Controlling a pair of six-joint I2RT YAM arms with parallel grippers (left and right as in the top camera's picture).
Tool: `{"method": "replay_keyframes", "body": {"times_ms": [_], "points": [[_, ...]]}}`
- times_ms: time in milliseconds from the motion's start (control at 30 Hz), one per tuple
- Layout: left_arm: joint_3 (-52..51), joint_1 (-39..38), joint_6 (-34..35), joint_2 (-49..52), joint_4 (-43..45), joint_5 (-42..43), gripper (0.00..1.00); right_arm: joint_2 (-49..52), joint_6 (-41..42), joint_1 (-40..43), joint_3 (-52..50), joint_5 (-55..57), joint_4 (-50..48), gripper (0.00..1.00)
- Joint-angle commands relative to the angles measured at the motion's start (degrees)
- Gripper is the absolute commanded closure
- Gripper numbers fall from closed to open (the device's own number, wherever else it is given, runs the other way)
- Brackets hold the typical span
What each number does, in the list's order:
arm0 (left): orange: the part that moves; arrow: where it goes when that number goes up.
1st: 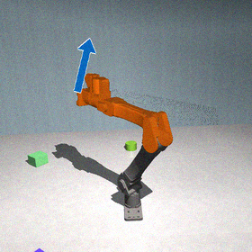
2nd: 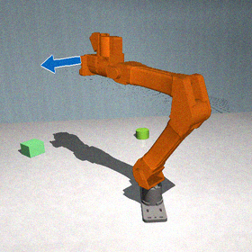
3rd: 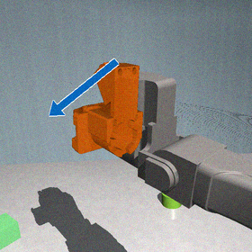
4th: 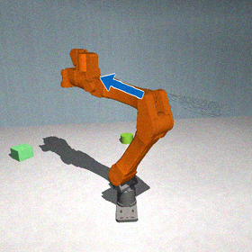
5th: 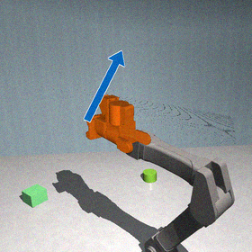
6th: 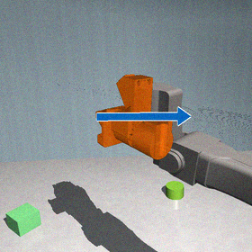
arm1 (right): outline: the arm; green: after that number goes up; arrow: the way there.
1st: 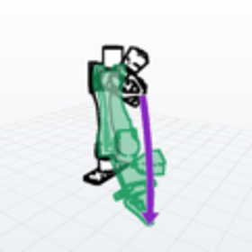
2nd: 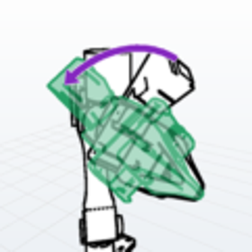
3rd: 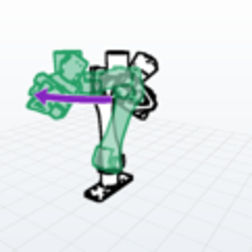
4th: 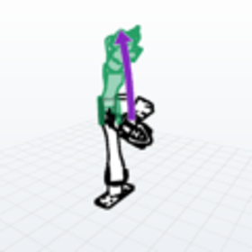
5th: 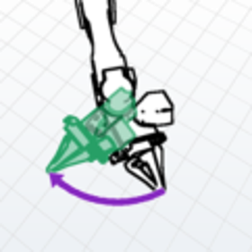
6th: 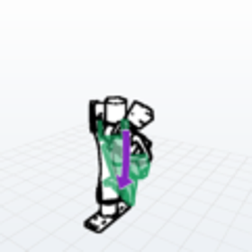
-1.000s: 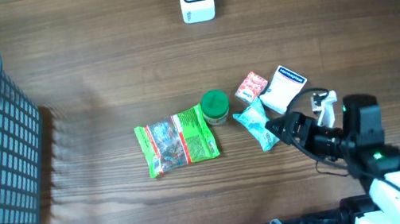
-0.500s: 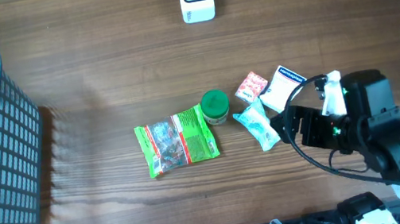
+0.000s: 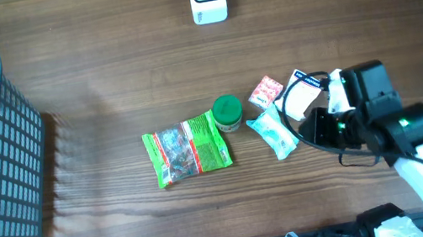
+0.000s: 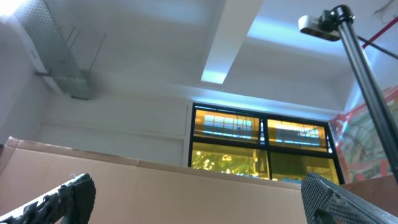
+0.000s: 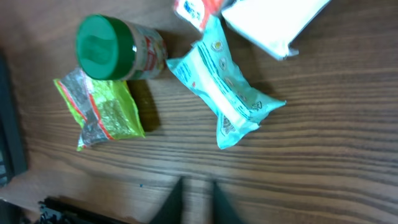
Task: Scan the item barcode
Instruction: 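Reach the right gripper to the mint-green wipes pack and grasp it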
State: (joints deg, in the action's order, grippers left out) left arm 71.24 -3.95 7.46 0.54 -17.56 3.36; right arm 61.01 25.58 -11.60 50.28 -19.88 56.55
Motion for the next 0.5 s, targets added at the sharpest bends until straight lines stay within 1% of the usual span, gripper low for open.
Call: {"method": "replay_keyframes", "body": {"times_ms": [0,133,200,300,367,467], "points": [[-0.59,-0.11,0.28,-0.24,0.13,0.66,0.00,6.27,-0.94,-0.24,0.76,-1.57,-2.80,0.96],[-0.59,1.27,0.28,-0.24,0.24,0.63,0.00,15.23,1.81,-1.25,0.76,-0.50,-9.73,0.96],[-0.59,2.49,0.28,-0.24,0.22,-0.17,0.00,19.98,1.84,-2.19,0.76,-0.48,-12.35,0.96],[-0.59,4.57,0.28,-0.24,0.22,-2.82,0.00,27.67,4.70,-3.43,0.63,2.78,-13.94,0.96],[-0.59,5.51,0.26,-0.24,0.24,-4.55,0.00,32.85,4.98,-4.74,0.48,3.34,-15.80,0.96],[-0.59,5.77,0.28,-0.24,0.24,-5.20,0.00,39.85,9.29,-6.80,-0.09,6.84,-17.07,0.95]]}}
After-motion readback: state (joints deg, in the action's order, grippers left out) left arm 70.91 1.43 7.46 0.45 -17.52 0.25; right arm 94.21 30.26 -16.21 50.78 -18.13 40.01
